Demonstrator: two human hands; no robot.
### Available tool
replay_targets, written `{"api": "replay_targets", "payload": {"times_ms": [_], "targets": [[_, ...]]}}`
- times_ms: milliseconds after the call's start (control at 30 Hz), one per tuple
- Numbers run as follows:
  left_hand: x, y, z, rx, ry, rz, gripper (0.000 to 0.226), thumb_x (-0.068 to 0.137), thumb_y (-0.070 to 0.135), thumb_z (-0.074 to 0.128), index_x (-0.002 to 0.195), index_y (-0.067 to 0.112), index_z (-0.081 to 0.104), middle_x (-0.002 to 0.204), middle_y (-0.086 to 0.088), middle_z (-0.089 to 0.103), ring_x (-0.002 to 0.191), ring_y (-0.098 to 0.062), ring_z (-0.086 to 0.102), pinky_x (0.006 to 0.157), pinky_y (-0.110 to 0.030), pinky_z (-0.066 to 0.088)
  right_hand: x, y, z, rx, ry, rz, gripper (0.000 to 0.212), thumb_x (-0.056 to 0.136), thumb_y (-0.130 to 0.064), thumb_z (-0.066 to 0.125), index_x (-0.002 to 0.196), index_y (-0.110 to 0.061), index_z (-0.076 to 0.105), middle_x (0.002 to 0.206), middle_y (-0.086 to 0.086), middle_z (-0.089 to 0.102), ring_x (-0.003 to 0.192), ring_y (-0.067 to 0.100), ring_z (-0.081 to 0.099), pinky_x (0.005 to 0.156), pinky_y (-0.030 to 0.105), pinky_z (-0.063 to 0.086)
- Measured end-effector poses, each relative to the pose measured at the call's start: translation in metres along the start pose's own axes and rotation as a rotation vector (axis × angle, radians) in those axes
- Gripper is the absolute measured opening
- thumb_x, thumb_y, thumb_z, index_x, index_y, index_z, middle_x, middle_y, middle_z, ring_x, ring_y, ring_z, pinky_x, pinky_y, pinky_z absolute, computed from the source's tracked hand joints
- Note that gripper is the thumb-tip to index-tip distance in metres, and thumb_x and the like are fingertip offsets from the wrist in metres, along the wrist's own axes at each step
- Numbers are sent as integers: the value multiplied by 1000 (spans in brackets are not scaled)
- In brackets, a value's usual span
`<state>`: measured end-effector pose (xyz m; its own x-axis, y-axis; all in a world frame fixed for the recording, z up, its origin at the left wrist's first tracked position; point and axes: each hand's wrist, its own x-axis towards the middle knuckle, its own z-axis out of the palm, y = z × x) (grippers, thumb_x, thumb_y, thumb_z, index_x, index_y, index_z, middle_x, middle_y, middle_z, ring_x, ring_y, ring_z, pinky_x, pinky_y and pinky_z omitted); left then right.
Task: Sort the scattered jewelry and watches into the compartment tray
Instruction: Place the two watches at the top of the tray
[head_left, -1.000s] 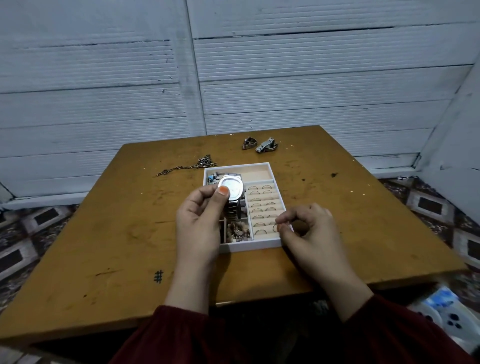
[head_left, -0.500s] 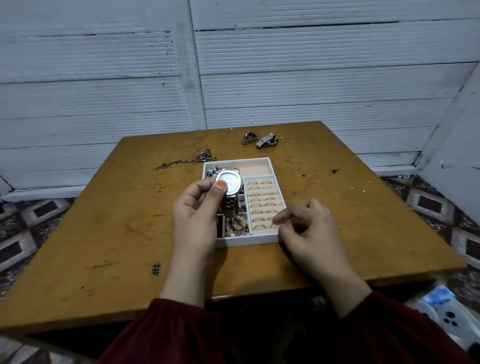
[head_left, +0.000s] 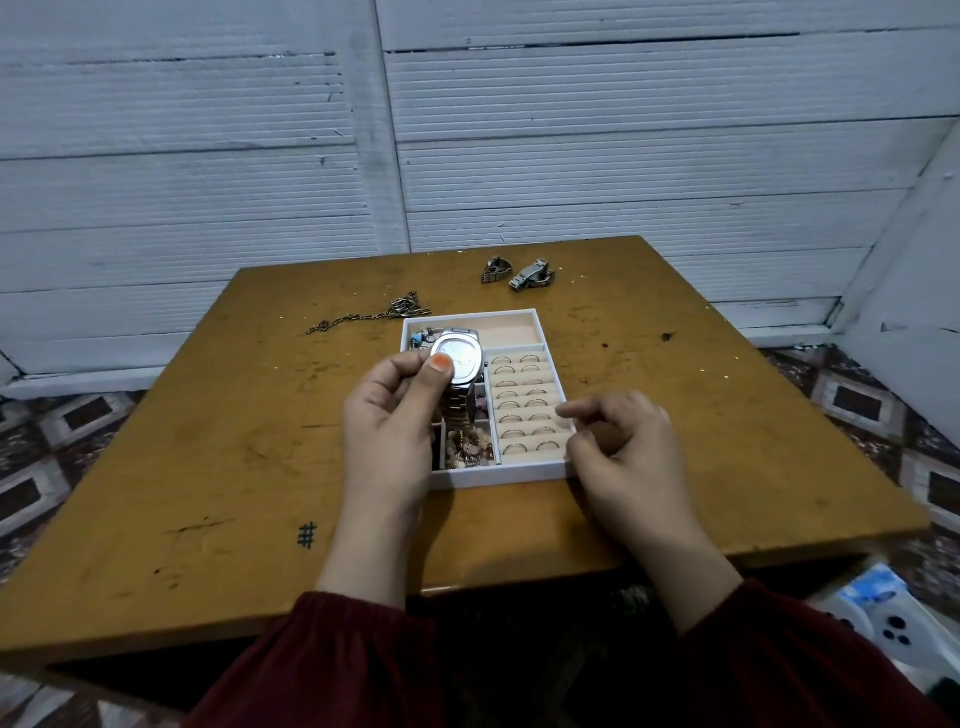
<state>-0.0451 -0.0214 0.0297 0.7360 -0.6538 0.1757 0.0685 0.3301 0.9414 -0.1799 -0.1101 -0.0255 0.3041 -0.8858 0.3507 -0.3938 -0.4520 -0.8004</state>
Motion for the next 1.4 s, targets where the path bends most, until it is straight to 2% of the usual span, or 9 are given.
{"api": "replay_targets", "payload": {"times_ms": [267, 433, 533, 667, 767, 867, 1100, 1267, 1400], "targets": [[3, 2, 3, -14, -19, -14, 10, 90, 5, 57, 81, 10, 59, 58, 9, 66, 48, 1, 57, 43, -10, 42, 12, 12, 2, 320, 87, 203, 26, 78, -16, 54, 80, -37, 69, 94, -4, 67, 85, 13, 62, 80, 34, 51], [16, 1, 10, -29, -47, -34, 10, 89, 9, 60, 81, 14, 63, 71, 0, 70, 61, -13, 64, 54, -24, 54, 42, 2, -9, 345, 108, 297, 21, 88, -10, 54, 92, -25, 68, 86, -9, 66, 75, 14, 63, 70, 34, 54], [26, 5, 19, -19, -56, -24, 10, 89, 10, 60, 81, 14, 63, 68, 3, 69, 57, -7, 63, 50, -19, 50, 64, 3, -8, 299, 82, 304, 19, 89, -11, 53, 96, -23, 66, 84, -8, 62, 72, 9, 57, 68, 31, 51], [47, 7, 28, 69, -57, -33, 9, 89, 15, 61, 81, 18, 63, 69, 9, 67, 55, 1, 57, 52, -14, 45, 90, 13, 8, 156, 26, 298, 15, 83, -21, 54, 83, -33, 63, 82, -5, 64, 73, 18, 62, 71, 37, 53], [69, 6, 34, 137, -52, -38, 9, 89, 18, 62, 81, 20, 63, 76, 6, 66, 58, 1, 55, 49, -9, 42, 107, 21, 22, -17, -15, 251, 15, 75, -32, 52, 84, -42, 61, 90, -5, 65, 93, 26, 62, 89, 48, 49], [87, 4, 41, 194, -97, -58, 8, 89, 17, 62, 82, 19, 62, 81, 2, 66, 63, -3, 55, 50, -9, 42, 118, 23, 26, -246, -74, 179, 22, 85, -22, 55, 101, -34, 62, 109, -2, 61, 113, 25, 50, 103, 39, 34], [126, -14, 54, 328, -241, -170, 9, 88, 2, 60, 83, 10, 58, 67, -2, 63, 46, -2, 55, 48, -16, 45, 130, 30, 36, -503, -122, 139, 30, 87, -34, 51, 116, -30, 57, 125, 2, 51, 123, 24, 38, 104, 40, 23], [141, -34, 63, 427, -326, -269, 8, 90, 0, 57, 85, 5, 61, 71, -9, 61, 61, -17, 55, 53, -18, 49, 129, 34, 38, -551, -100, 84, 30, 89, -34, 47, 117, -28, 56, 126, 2, 49, 122, 24, 37, 101, 40, 24], [143, -40, 70, 432, -368, -340, 9, 91, -4, 52, 86, 2, 56, 69, -11, 55, 52, -13, 54, 48, -19, 48, 130, 34, 39, -571, -97, 80, 30, 89, -33, 45, 117, -27, 55, 125, 4, 48, 122, 25, 37, 101, 42, 24]]}}
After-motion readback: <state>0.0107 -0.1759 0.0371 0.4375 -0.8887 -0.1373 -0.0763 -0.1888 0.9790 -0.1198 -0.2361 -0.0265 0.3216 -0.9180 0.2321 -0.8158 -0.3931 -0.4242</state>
